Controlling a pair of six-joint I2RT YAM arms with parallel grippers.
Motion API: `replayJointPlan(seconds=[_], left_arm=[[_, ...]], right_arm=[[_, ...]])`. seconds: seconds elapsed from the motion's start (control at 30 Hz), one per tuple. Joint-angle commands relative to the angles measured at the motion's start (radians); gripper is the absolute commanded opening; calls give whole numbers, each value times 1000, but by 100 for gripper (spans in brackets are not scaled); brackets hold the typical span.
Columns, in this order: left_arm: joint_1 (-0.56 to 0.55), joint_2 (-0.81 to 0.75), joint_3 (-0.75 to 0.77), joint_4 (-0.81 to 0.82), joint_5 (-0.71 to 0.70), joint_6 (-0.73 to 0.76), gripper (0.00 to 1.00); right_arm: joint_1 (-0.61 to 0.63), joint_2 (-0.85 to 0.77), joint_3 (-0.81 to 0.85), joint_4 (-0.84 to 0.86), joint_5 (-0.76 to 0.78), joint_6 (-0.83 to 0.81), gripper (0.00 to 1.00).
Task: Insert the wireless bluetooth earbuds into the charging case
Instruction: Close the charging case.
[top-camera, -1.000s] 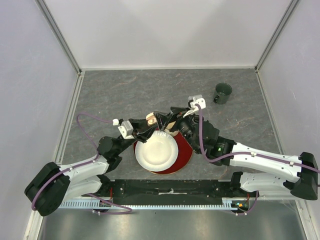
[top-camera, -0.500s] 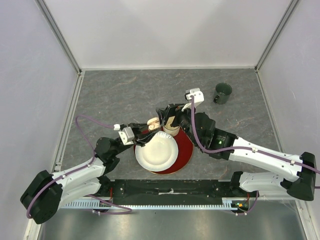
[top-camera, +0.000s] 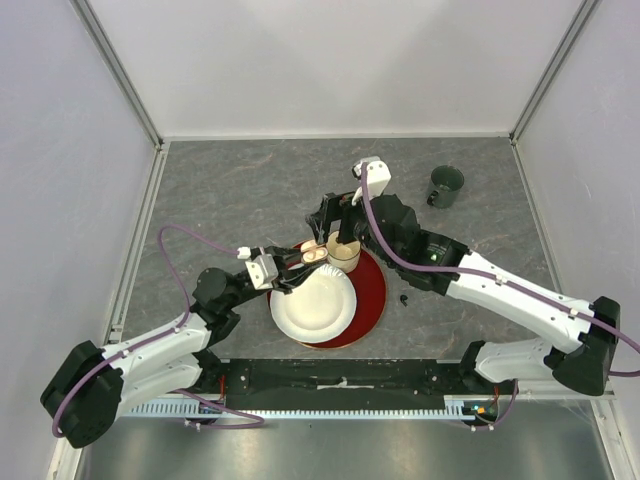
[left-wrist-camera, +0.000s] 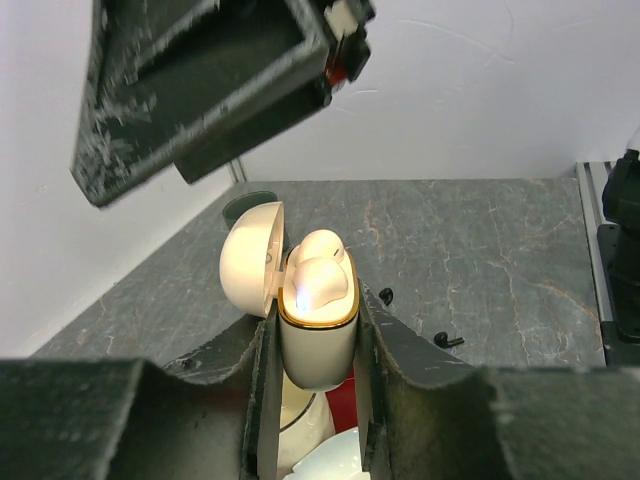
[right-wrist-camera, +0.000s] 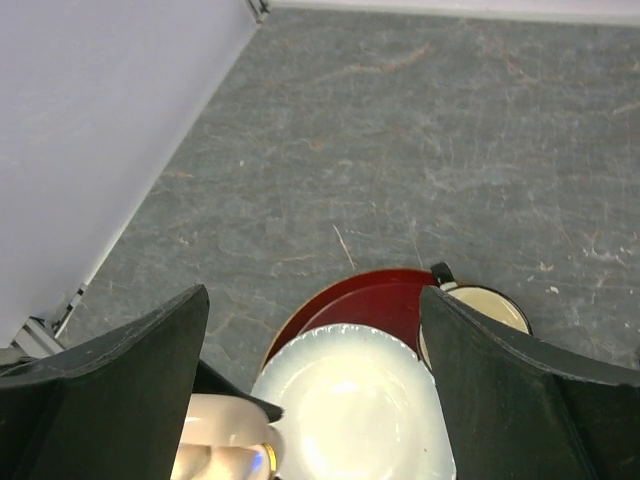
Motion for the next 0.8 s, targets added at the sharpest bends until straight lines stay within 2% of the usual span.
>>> replayJointPlan(seconds=[0.0,0.37,0.77], left_arm=[[0,-2,45,11,22,50,2],[-2,7,49,13,10,51,2],[-2,4,51,13,-18,53,2]], right_arm=[[-55,18,14,-52,-103,62,93],[-70,25,-26,-53,-183,76,93],[-69,21,-74,-56,-184,81,93]])
